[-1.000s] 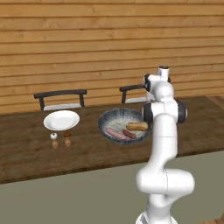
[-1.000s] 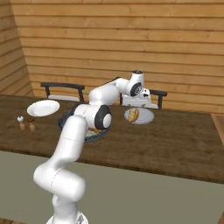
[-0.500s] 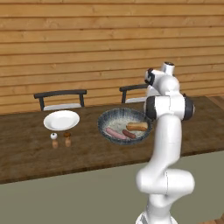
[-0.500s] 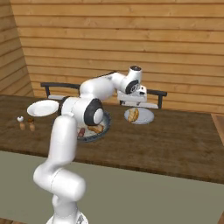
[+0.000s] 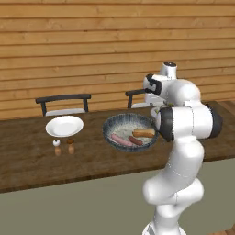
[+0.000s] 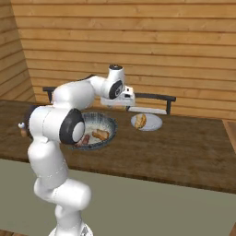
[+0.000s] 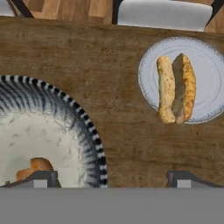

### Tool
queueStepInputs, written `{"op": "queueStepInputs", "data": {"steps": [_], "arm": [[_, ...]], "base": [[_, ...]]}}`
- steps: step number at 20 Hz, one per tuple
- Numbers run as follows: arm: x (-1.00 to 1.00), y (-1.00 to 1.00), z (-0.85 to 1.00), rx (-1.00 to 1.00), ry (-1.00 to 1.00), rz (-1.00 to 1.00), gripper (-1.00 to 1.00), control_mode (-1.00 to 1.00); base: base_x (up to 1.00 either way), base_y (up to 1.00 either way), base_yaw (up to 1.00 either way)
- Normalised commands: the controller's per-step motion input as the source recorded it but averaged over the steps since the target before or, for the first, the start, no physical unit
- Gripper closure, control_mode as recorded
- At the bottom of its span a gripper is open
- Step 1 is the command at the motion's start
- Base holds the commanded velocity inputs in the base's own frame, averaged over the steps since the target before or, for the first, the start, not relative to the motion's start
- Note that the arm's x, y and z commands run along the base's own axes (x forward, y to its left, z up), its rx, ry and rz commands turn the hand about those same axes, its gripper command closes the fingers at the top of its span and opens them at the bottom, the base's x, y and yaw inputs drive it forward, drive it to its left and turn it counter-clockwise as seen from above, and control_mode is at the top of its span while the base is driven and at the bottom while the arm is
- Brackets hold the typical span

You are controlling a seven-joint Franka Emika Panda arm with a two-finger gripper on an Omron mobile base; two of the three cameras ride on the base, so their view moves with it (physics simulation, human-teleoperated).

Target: Place one bun and one sausage from the bowl on each plate.

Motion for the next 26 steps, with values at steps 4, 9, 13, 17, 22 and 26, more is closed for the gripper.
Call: {"op": "queueStepInputs", "data": {"steps": [4,9,13,17,22,26], "arm": [[-1.00,0.63,0.50,0.02,0.12,0.07,-1.00,-1.00],[-0.99,0.76,0.23,0.14,0.07,0.19,-1.00,-1.00],[-0.61,0.93,0.04,0.05,0.16,0.24,-1.00,-1.00],[-0.10,0.85,-0.12,-0.01,0.24,0.23,-1.00,-1.00],[0.16,0.12,-0.38,0.01,0.06,0.18,-1.00,-1.00],[0.21,0.18,-0.59,0.03,0.02,0.25,-1.00,-1.00]], "base": [[0.00,0.00,0.00],[0.00,0.00,0.00],[0.00,0.00,0.00],[0.00,0.00,0.00],[0.00,0.00,0.00],[0.00,0.00,0.00]]}}
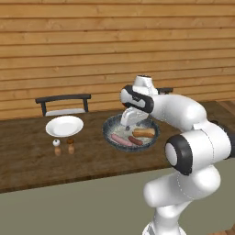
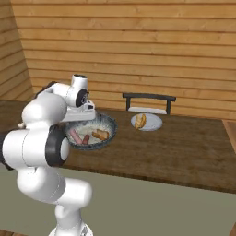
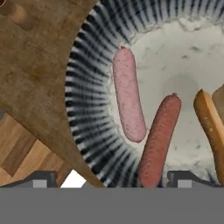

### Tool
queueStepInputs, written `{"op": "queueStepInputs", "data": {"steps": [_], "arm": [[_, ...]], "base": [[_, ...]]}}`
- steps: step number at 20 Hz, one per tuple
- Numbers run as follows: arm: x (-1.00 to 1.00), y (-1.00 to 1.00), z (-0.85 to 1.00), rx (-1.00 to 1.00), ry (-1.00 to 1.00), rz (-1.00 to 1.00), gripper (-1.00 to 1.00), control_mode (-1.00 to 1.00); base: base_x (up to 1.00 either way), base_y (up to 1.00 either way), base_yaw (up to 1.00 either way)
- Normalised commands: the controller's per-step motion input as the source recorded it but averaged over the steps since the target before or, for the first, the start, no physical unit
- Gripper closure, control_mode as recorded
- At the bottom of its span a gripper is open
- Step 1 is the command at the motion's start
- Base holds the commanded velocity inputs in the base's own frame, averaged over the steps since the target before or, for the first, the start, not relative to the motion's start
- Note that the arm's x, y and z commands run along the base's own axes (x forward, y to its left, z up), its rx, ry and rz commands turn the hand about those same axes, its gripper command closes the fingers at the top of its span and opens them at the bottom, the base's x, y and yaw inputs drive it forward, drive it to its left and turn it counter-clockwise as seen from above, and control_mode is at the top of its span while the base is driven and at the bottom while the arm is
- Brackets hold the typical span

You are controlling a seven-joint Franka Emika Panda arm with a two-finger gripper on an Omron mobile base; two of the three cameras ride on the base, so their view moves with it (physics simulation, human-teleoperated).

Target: Place one bun and one sausage from the bowl on each plate.

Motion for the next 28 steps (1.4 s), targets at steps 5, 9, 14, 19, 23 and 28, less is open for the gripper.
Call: {"op": "queueStepInputs", "data": {"steps": [5,9,14,19,23,28], "arm": [[0.33,0.20,-0.42,0.07,-0.03,0.04,-1.00,-1.00],[0.38,0.10,-0.47,0.07,0.01,-0.09,-1.00,-1.00],[0.13,0.22,-0.43,0.00,0.00,-0.07,-1.00,-1.00],[0.08,0.08,-0.34,0.00,0.00,-0.01,-1.00,-1.00],[0.19,0.00,-0.29,0.00,0.00,0.00,-1.00,-1.00],[0.15,0.00,-0.26,0.01,0.00,0.00,-1.00,-1.00]], "base": [[0.00,0.00,0.00],[0.00,0.00,0.00],[0.00,0.00,0.00],[0.00,0.00,0.00],[0.00,0.00,0.00],[0.00,0.00,0.00]]}}
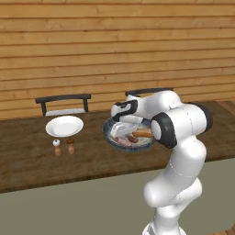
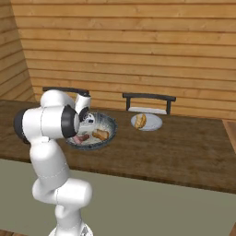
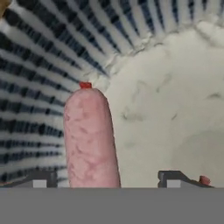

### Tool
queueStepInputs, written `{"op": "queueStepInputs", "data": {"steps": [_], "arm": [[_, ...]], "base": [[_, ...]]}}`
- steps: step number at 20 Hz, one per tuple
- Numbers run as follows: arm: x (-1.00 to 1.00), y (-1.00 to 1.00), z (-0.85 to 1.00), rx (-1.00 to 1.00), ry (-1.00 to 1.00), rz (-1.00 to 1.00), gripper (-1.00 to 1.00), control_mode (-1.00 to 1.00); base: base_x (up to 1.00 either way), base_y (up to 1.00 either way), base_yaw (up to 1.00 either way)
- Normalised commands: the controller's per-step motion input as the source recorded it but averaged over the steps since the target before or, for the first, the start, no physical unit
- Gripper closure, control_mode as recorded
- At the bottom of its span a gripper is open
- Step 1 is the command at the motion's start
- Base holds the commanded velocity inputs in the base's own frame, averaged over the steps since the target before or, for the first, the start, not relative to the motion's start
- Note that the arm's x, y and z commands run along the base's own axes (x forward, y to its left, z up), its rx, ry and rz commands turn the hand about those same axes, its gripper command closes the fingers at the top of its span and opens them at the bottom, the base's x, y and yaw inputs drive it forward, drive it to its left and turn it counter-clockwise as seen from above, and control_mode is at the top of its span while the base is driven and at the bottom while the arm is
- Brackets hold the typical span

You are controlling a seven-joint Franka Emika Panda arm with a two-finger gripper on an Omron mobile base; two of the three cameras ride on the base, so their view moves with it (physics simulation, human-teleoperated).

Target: Place one bun and one sausage from the bowl on each plate.

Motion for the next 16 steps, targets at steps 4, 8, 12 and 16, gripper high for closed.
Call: {"op": "queueStepInputs", "data": {"steps": [4,8,12,16], "arm": [[-0.03,0.06,-0.15,0.00,-0.02,0.00,-1.00,-1.00],[-0.21,0.09,-0.07,0.02,-0.04,0.00,-1.00,-1.00],[-0.21,0.16,-0.13,0.02,-0.05,0.00,-1.00,-1.00],[-0.02,0.00,-0.10,0.02,-0.06,0.00,-1.00,-1.00]], "base": [[0.00,0.00,0.00],[0.00,0.00,0.00],[0.00,0.00,0.00],[0.00,0.00,0.00]]}}
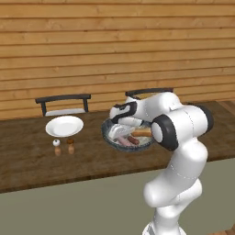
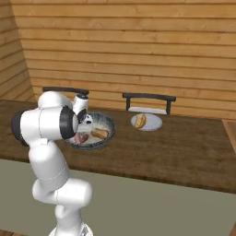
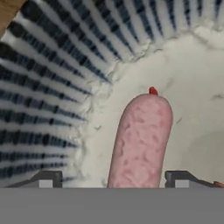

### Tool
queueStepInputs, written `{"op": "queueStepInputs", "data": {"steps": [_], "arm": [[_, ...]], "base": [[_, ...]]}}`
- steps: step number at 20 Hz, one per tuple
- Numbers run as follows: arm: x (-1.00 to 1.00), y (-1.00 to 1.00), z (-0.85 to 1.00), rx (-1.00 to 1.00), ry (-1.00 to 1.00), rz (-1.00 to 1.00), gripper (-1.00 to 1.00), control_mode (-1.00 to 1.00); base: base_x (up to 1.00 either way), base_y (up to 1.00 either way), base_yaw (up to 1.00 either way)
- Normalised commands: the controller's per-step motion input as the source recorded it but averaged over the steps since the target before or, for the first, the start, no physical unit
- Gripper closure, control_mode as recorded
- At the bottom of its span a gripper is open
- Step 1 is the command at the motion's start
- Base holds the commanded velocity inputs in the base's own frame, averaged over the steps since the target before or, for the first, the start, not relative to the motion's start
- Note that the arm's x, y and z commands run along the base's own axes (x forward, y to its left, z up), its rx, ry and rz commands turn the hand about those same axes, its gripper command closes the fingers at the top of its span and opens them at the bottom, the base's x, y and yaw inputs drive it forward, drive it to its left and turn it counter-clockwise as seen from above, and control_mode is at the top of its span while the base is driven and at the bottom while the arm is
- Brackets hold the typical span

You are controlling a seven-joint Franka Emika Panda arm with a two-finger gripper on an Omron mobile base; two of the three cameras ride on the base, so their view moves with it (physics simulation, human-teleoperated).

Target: Place one bun and one sausage from the bowl on each plate.

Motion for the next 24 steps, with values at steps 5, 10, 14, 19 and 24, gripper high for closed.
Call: {"op": "queueStepInputs", "data": {"steps": [5,10,14,19,24], "arm": [[0.31,0.00,-0.12,0.00,-0.01,0.00,-1.00,-1.00],[0.38,0.00,-0.20,0.00,0.06,0.00,-1.00,-1.00],[0.03,0.00,-0.28,0.00,0.02,-0.03,1.00,-1.00],[-0.23,-0.21,-0.22,0.01,0.00,-0.01,1.00,-1.00],[0.00,0.00,0.61,-0.02,0.00,-0.07,1.00,-1.00]], "base": [[0.00,0.00,0.00],[0.00,0.00,0.00],[0.00,0.00,0.00],[0.00,0.00,0.00],[0.00,0.00,0.00]]}}
